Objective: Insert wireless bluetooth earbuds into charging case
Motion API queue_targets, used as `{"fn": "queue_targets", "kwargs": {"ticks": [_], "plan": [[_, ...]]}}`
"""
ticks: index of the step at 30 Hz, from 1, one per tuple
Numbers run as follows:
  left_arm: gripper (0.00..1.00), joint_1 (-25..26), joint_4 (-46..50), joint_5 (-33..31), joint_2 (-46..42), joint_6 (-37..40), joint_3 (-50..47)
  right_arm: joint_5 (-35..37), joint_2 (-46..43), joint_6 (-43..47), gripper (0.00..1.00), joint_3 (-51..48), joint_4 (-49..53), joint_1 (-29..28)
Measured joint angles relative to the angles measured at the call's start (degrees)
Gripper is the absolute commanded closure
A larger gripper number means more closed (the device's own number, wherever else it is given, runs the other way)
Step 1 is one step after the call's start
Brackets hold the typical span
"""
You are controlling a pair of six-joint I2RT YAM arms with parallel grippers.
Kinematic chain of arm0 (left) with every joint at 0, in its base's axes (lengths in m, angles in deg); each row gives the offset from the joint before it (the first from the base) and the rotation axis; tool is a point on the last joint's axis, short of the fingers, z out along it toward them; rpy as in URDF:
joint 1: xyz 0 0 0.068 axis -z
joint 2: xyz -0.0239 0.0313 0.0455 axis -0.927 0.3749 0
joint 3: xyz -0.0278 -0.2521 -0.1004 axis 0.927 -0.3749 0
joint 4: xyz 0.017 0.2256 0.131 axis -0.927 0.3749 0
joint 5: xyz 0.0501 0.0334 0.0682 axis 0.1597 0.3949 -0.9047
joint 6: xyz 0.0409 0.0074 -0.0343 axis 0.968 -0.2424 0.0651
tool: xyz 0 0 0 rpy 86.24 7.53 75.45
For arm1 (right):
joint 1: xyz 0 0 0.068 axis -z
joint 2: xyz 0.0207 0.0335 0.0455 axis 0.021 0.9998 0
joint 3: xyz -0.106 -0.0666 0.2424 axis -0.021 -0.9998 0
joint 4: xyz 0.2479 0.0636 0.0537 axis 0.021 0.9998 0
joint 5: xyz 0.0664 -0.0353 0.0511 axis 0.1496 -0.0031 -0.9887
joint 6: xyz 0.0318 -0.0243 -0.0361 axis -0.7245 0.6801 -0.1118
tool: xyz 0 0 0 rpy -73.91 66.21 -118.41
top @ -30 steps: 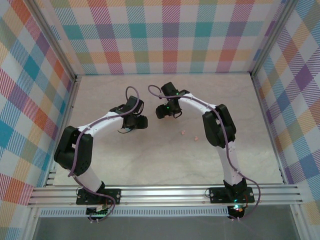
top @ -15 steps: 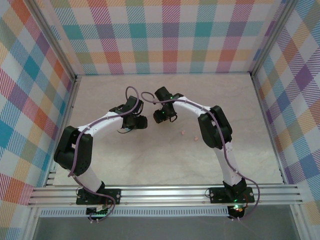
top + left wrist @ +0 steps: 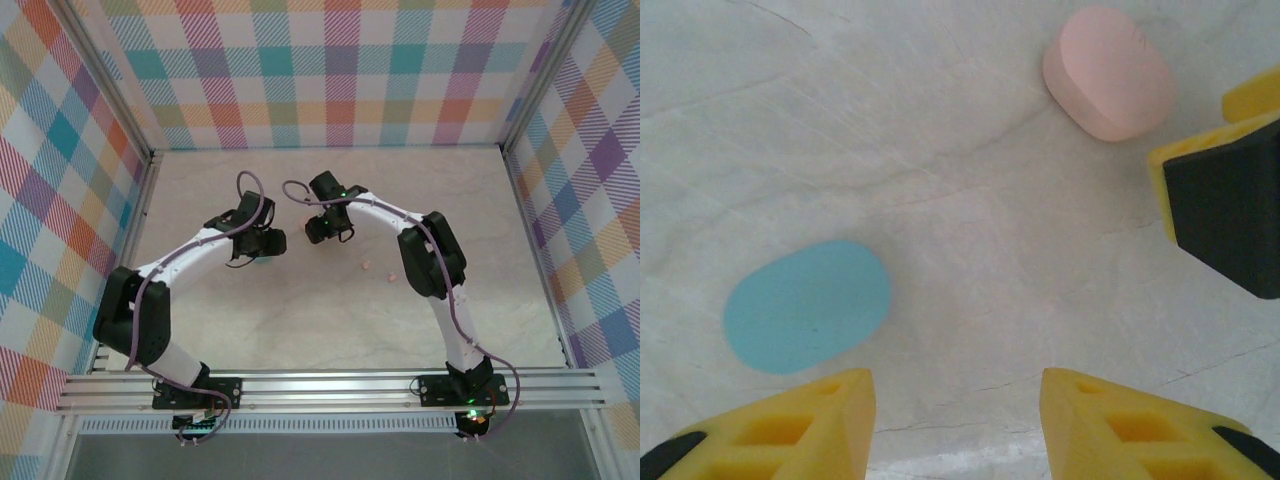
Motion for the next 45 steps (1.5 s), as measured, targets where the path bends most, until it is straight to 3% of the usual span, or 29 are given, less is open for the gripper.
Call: {"fn": "queue_targets", "kwargs": {"ticks": [6, 11, 17, 23, 27, 31, 35, 40, 42, 45], "plan": [[0.51, -1.25, 0.74, 0.02, -2.47, 0.02, -0.22, -4.26, 0.11, 0.44, 0.33, 2.99, -0.39, 0.0], [0.5, -1.31, 1.11, 0.04, -3.5, 0.15, -1.51, -5.53, 5.16, 1.6, 0.32, 11.98, 1.25, 0.0], [0.49, -1.79, 1.33, 0.13, -4.39, 0.22, -2.12, -5.79, 8.72, 2.36, 0.31, 13.94, 3.15, 0.0], [0.48, -2.05, 1.36, 0.2, -5.09, 0.46, -2.12, -5.81, 11.13, 4.0, 0.32, 15.72, 5.31, 0.0], [0.47, -2.32, 1.33, 0.24, -5.18, 0.85, -2.14, -6.05, 11.5, 5.09, 0.38, 16.79, 5.6, 0.0], [0.38, -2.36, 0.85, 0.72, -5.68, 1.86, -2.86, -6.05, 12.26, 6.32, 0.46, 17.18, 5.55, 0.0], [0.33, -2.36, 0.83, 0.87, -7.78, 2.84, -4.66, -6.01, 12.26, 7.28, 0.47, 17.18, 5.57, 0.09], [0.14, -2.38, 0.66, 0.79, -10.84, 4.28, -5.62, -5.97, 12.26, 9.18, 0.44, 17.11, 5.57, 0.09], [0.0, -2.4, 0.46, 0.72, -12.13, 5.07, -5.92, -6.01, 12.26, 9.88, 0.44, 17.09, 5.57, 0.09], [0.0, -2.43, -0.63, 0.72, -13.77, 5.46, -6.64, -5.77, 12.26, 10.78, 0.52, 17.09, 5.6, 0.09]]}}
